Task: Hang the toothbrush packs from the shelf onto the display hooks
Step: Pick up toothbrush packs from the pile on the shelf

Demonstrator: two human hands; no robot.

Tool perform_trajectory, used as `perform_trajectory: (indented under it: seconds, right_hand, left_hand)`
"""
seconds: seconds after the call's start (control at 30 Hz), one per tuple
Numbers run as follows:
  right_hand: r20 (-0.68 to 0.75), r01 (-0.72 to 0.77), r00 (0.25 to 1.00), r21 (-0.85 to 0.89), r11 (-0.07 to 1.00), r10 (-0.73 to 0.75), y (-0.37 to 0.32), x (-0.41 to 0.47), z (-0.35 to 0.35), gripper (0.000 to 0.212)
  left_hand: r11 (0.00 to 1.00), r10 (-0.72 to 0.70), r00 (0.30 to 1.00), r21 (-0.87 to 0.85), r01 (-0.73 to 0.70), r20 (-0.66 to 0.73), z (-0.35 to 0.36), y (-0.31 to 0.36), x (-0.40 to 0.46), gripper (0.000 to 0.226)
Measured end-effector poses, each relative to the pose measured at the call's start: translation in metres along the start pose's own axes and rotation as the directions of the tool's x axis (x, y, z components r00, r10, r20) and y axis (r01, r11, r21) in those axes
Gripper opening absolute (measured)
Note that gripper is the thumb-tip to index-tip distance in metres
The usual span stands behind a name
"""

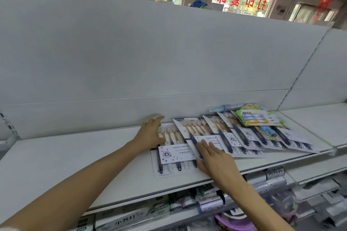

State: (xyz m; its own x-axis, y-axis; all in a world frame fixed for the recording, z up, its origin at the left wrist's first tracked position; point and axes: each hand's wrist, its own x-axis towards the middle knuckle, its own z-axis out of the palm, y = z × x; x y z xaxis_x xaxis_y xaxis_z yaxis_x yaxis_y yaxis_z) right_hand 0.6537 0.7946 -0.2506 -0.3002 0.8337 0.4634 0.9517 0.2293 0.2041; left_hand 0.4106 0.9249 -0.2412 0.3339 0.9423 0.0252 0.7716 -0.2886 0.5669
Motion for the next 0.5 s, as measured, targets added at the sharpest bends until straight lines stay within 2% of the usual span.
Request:
perform_trajectory:
  seconds: [0.1,0.23,0.33,0.4,0.5]
  right_hand:
    - [-0.070,-0.001,0.998,0.024,1.000,0.003,-0.003,-0.004,-0.010,0.048]
    - [-0.156,0.016,0.988,0.078,0.997,-0.004,-0.014,-0.004,-0.030,0.046]
    - [-0.195,0.050,0.980,0.117,0.992,-0.027,-0.032,-0.006,-0.043,0.047]
    - [-0.157,0.084,0.986,0.160,0.984,-0.059,-0.048,-0.008,-0.048,0.049]
    - [0.026,0.174,0.983,0.227,0.958,-0.184,-0.076,-0.013,-0.055,0.060]
  left_hand:
    - [1.000,-0.003,1.000,-0.014,0.003,-0.017,-0.003,-0.006,-0.005,0.092]
    - [0.988,-0.080,0.997,0.131,0.081,-0.013,-0.010,-0.025,-0.017,0.089]
    - [0.988,-0.088,0.996,0.125,0.090,-0.017,-0.017,-0.038,-0.032,0.083]
    - [0.994,-0.064,0.997,0.091,0.068,-0.049,-0.023,-0.045,-0.042,0.079]
    - [0.997,-0.061,0.997,0.047,0.063,-0.054,-0.034,-0.057,-0.057,0.073]
